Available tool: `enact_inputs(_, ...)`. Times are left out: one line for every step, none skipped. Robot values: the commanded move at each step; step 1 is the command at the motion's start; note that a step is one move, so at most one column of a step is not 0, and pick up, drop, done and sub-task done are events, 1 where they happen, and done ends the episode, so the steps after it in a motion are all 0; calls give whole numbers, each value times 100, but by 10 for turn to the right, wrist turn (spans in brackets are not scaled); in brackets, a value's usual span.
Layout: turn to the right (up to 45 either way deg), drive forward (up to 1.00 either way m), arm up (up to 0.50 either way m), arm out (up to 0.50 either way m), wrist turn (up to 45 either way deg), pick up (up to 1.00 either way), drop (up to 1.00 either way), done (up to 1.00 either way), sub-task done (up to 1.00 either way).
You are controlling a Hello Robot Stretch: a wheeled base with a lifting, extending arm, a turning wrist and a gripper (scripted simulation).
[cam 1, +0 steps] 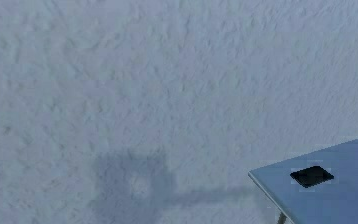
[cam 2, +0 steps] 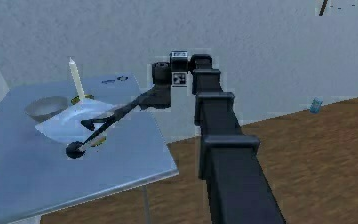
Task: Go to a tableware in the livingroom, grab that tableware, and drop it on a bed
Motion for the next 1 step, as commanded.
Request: enact_inputs(0,0,0,0,-330,0,0,0,0)
